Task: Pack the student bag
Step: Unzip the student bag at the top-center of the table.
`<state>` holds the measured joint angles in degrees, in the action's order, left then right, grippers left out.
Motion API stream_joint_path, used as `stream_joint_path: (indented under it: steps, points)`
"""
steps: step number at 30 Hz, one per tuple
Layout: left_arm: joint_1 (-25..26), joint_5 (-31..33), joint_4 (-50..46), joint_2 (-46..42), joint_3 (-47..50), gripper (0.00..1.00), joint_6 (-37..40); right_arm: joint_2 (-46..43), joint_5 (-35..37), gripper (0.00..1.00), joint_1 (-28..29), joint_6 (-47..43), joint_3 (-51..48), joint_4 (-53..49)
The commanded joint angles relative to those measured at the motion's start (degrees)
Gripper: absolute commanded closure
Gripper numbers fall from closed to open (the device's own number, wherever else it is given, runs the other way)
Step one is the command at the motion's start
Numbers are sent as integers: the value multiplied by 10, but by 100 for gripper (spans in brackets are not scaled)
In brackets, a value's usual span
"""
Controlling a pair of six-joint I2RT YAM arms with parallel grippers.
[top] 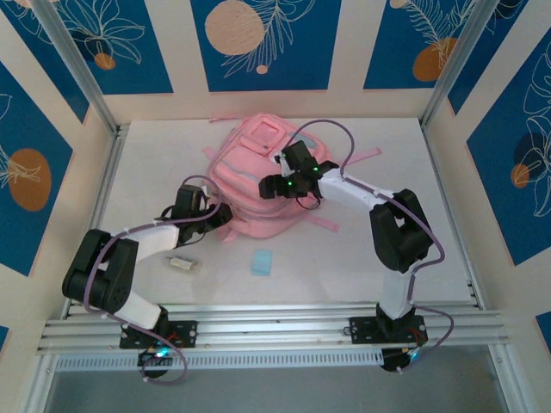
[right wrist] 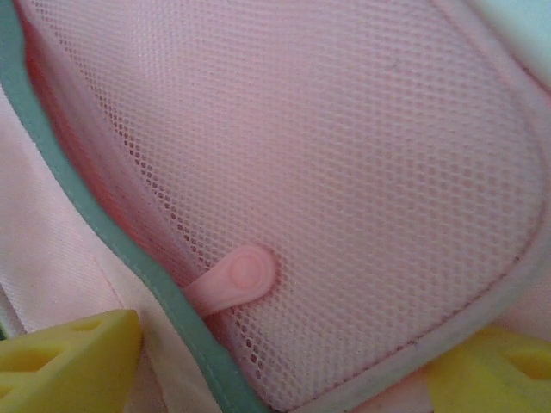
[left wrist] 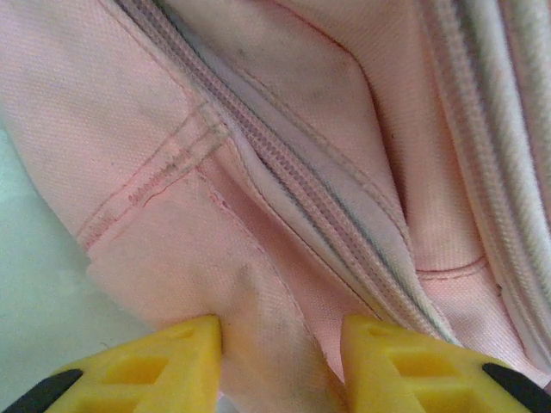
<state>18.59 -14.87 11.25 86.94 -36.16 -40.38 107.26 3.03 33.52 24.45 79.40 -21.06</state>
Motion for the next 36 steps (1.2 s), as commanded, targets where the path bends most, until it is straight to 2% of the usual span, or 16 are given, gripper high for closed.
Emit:
stream_joint_path:
  steps: [1, 5, 10, 16, 18, 22, 25, 30, 36]
  points:
    - [18, -20, 19, 11, -18, 60, -2, -27, -45, 17, 37, -6, -24, 5]
    - [18, -18, 15, 7, -22, 60, -1, -39, -27, 19, 59, 5, -47, -3]
    - [19, -20, 14, 8, -23, 60, 2, -23, 8, 36, 63, -5, -28, -41]
    - [23, -21, 28, 10, -15, 60, -8, -29, 4, 47, 68, 0, -28, -66]
    - [27, -23, 30, 11, -17, 60, -10, -31, -23, 46, 71, 13, -28, -73]
    - [38, -20, 37, 15, -19, 60, -14, -36, -102, 33, 91, 73, -46, -50]
    - [39, -19, 36, 17, -20, 58, -17, -38, -122, 30, 108, 117, -48, -36]
    - [39, 0, -38, -8, -36, 52, 18, -63, -70, 29, 108, 147, -47, -72]
    - [40, 24, -172, -75, -58, 48, 91, -119, -22, 29, 60, 154, -76, -116]
